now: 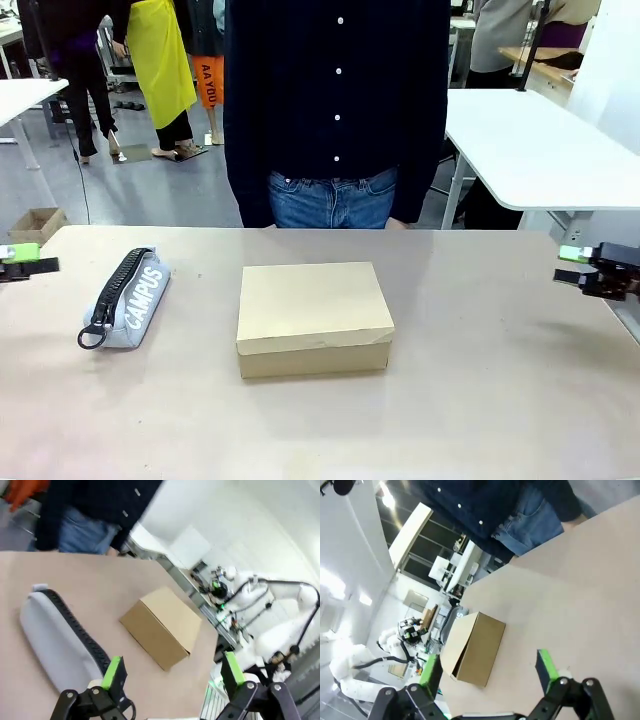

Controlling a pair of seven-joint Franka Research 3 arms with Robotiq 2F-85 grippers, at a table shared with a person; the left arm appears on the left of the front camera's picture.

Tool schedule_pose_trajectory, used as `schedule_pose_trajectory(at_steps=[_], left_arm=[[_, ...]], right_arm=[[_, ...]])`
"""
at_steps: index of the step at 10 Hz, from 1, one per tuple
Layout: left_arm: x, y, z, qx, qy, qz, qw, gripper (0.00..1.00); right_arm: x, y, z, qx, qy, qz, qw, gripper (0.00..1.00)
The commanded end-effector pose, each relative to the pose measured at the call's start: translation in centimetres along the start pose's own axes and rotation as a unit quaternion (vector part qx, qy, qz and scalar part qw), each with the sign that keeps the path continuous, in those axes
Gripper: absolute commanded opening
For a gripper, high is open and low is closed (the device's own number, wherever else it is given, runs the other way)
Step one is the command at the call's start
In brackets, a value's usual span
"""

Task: Pack the items into the box.
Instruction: Close the Mailer Box.

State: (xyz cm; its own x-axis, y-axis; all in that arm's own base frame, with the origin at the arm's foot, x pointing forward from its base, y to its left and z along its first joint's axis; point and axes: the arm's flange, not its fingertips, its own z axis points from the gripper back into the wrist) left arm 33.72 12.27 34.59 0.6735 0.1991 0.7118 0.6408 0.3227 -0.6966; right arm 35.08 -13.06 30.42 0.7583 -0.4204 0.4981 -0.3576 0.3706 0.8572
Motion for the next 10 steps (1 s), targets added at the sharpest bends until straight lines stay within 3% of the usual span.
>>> schedule_pose_trajectory(at_steps=[1, 10], left_arm=[[-0.07, -0.26, -1.34, -0.016, 0.018, -0.013, 1.0, 1.0], [-0.07, -0.26, -1.34, -0.016, 0.018, -0.013, 1.0, 1.0]], right_arm=[[0.24, 0.59, -0.98, -0.007, 0.014, 0.013, 1.0, 1.0], [0.24, 0.59, -0.98, -0.007, 0.014, 0.013, 1.0, 1.0]])
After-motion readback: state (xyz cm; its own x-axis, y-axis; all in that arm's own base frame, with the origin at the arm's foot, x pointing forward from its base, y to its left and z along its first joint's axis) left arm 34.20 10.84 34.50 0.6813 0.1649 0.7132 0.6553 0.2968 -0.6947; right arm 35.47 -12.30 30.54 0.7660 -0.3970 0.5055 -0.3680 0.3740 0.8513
